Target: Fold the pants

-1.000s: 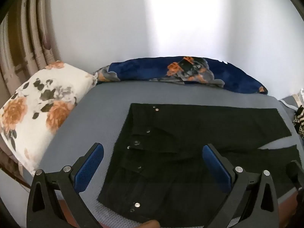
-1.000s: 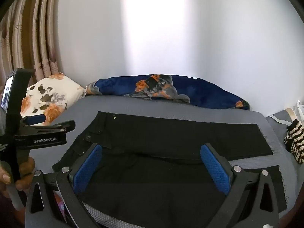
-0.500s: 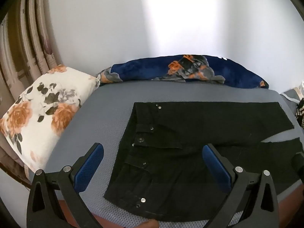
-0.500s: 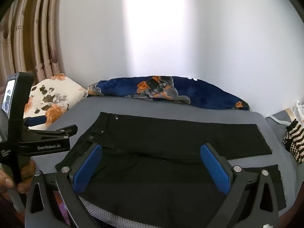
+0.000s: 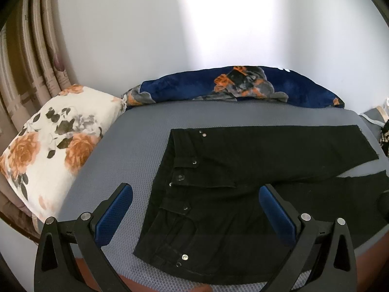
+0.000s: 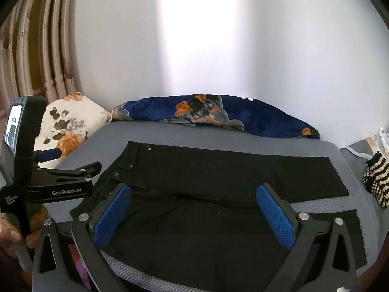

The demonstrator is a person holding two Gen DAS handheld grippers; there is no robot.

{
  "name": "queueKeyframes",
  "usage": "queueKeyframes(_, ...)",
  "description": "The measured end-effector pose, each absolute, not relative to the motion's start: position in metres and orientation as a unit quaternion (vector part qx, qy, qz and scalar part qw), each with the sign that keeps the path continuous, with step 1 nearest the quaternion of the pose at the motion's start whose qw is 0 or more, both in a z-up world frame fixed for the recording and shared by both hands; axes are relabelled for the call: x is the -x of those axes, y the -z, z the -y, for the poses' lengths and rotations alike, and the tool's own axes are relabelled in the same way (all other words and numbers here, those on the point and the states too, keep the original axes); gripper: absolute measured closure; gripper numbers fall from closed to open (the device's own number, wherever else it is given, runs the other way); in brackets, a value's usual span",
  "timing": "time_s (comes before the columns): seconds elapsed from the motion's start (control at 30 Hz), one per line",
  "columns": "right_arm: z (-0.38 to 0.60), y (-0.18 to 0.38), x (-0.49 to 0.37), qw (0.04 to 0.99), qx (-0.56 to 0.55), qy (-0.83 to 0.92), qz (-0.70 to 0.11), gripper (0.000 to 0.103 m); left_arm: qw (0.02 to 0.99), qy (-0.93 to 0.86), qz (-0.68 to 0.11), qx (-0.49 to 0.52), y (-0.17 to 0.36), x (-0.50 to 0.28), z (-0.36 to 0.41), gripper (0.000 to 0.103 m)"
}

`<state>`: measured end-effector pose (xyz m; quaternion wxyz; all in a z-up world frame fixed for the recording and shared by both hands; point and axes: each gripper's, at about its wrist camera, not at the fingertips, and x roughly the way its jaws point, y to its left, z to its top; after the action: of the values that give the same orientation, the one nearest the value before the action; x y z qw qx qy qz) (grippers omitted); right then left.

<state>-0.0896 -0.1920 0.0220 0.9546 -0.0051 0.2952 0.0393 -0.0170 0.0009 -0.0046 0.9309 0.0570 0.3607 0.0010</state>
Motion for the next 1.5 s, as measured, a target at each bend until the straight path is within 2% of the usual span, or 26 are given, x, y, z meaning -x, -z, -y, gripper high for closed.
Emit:
queueKeyframes(0.73, 0.172, -0.018, 0.059, 0.947, 0.026, -0.045, -0.317, 0.000, 0.920, 0.014, -0.378, -0.104, 0.033, -0.023, -0.020, 0.000)
queueKeyframes(0.93, 0.165, -0.011, 0.048, 0.945, 0.032, -0.051, -0.322, 0.000, 0.914, 0.016, -0.385, -0.124, 0.043, -0.050, -0.035, 0.000)
queueKeyframes(1.17, 0.165, 0.005, 0.030, 0.937, 0.027, -0.053, -0.345, 0.000, 0.909, 0.027, -0.404, -0.101, 0.055, -0.099, -0.066, 0.000)
queueKeyframes(1.23, 0.165, 0.010, 0.025, 0.935, 0.027, -0.055, -0.350, 0.000, 0.908, 0.025, -0.403, -0.108, 0.059, -0.111, -0.069, 0.002)
queueKeyframes(1.37, 0.165, 0.018, 0.017, 0.932, 0.027, -0.056, -0.358, 0.000, 0.895, 0.053, -0.423, -0.130, 0.076, -0.145, -0.076, 0.020)
queueKeyframes(1.5, 0.166, 0.027, 0.008, 0.927, 0.028, -0.058, -0.370, 0.000, 0.882, 0.066, -0.454, -0.106, 0.095, -0.178, -0.090, 0.020)
